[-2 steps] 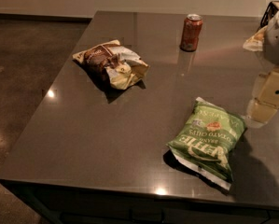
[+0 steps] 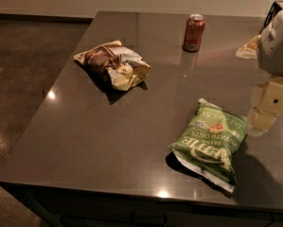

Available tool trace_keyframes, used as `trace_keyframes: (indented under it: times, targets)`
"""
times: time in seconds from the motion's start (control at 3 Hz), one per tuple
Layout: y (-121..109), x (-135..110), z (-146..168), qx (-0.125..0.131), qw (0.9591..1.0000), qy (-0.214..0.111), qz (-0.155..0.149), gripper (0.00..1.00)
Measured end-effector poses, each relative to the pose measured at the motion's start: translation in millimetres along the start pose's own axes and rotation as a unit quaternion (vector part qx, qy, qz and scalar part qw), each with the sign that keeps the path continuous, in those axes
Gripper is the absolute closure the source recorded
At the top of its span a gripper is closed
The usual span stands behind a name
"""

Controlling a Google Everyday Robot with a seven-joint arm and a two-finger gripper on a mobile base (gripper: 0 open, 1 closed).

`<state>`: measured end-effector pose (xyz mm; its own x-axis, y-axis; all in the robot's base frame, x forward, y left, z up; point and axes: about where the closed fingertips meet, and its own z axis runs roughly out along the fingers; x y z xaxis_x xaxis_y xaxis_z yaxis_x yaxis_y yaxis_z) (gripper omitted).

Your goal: Move green jalapeno chip bag near coke can

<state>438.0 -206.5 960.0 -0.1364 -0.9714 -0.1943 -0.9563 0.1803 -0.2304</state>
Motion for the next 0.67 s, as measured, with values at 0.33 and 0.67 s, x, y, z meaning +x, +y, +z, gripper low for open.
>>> trace_keyframes:
  times: [0.33,0.67]
  targets:
    - [14,-4,34,-0.033,0.9970,-0.007,-0.069,0.00]
    - [23,-2,63,-0.067,0.9876,-0.020,-0.141,0.00]
